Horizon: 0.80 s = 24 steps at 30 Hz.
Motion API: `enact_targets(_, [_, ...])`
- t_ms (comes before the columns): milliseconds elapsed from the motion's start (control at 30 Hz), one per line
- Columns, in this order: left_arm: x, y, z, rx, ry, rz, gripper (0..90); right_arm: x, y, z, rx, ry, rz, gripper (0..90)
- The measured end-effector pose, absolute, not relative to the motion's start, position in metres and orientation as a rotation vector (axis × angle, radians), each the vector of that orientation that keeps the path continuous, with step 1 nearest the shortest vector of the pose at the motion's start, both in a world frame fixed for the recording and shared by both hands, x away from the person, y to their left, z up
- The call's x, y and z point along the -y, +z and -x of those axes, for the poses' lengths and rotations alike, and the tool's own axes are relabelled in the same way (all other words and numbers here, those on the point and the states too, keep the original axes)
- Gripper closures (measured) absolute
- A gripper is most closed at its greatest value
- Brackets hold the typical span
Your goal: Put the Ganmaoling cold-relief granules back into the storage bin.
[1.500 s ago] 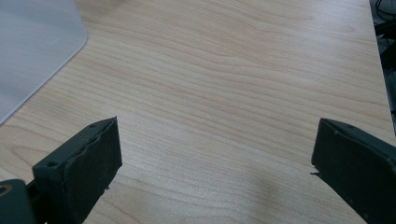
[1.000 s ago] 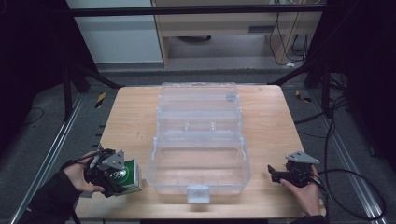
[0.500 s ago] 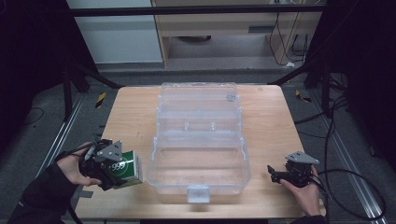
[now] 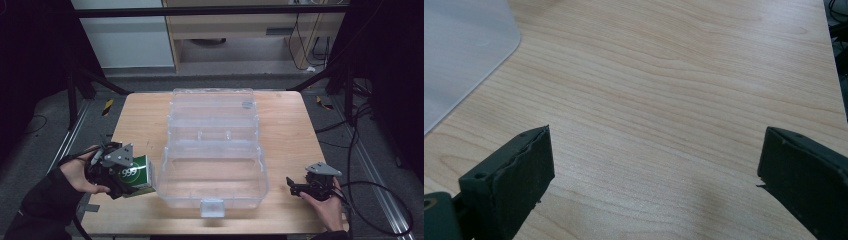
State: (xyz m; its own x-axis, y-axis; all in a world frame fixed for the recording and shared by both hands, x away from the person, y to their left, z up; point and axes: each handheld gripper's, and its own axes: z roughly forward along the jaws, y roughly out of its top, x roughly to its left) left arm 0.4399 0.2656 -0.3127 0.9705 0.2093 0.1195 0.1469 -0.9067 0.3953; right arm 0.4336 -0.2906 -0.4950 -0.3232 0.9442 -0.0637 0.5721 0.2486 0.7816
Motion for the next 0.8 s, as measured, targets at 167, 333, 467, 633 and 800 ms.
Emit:
enact_targets(167, [-0.253, -0.308, -0.444, -0.238, 0.212, -2.718, 14.8, 0.291, -0.495, -0.434, -1.991, 0.906, -1.375, 2.0])
enact_targets(333, [-0.245, -0.309, -0.448, -0.224, 0.213, -2.721, 14.9, 0.291, -0.495, -0.434, -1.99, 0.907, -1.375, 2.0])
enact_targets(467, [-0.235, -0.307, -0.453, -0.212, 0.212, -2.714, 14.8, 0.29, -0.495, -0.434, -1.993, 0.908, -1.375, 2.0])
enact_targets(633, [-0.222, -0.305, -0.457, -0.172, 0.219, -2.715, 14.8, 0.29, -0.495, -0.434, -1.993, 0.91, -1.376, 2.0])
enact_targets(800, [-0.209, -0.304, -0.461, -0.145, 0.212, -2.714, 14.8, 0.29, -0.495, -0.434, -1.995, 0.907, -1.37, 2.0])
